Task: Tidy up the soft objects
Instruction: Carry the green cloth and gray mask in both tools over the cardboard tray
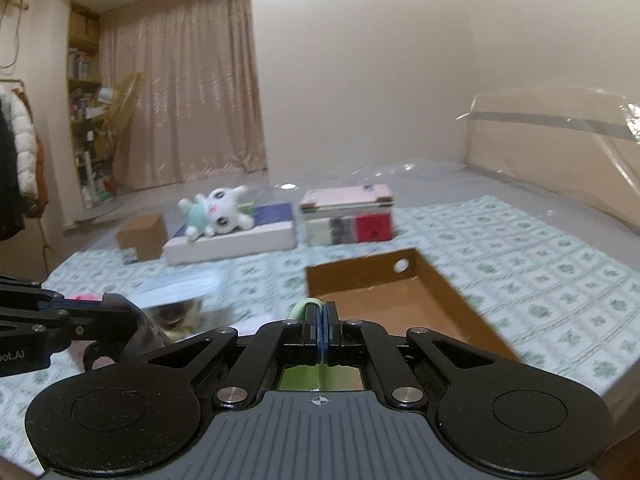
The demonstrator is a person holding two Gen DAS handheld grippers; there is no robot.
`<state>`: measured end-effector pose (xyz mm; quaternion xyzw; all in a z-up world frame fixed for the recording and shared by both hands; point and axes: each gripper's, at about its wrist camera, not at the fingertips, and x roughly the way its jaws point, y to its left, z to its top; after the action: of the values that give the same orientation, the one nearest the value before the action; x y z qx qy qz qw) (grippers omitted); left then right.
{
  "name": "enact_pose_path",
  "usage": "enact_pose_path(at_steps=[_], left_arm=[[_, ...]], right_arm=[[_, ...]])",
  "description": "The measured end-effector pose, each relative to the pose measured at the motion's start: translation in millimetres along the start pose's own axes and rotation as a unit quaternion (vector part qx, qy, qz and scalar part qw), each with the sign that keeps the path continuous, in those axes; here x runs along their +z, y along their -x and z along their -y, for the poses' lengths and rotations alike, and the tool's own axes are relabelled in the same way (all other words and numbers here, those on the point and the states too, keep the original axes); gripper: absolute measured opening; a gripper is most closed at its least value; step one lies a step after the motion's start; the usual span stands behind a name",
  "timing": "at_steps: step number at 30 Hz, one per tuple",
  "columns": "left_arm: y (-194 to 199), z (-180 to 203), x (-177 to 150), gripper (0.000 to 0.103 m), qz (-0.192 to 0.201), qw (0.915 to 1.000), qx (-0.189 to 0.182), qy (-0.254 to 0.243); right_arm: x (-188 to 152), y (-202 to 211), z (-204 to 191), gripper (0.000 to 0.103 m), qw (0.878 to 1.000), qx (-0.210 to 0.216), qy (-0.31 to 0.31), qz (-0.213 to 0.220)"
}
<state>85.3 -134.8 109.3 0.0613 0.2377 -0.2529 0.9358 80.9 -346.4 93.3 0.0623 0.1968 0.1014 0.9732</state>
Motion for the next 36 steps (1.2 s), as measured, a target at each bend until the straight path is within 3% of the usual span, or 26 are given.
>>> enact_pose_path(at_steps=[8,20,36], left_arm=[[-55.0,16.4,39.1,0.003,0.001,0.9982,-0.06,0.009],[-146.2,36.6,61.6,0.003,-0.027,0.9949,-0.098,0.005],[-193.0,46.6,80.8,0.003,-0.028,0.9875,-0.155,0.006]], right_arm=[[27.1,-13.8,52.5,0.001,0.999,-0.038,-0.004,0.015],[21.7,-54.4,97.9,0.001,0.997,-0.075,-0.017,-0.014],[4.0,-70.6,131.3,0.001,0.991,-0.116,-0.047,-0.037]])
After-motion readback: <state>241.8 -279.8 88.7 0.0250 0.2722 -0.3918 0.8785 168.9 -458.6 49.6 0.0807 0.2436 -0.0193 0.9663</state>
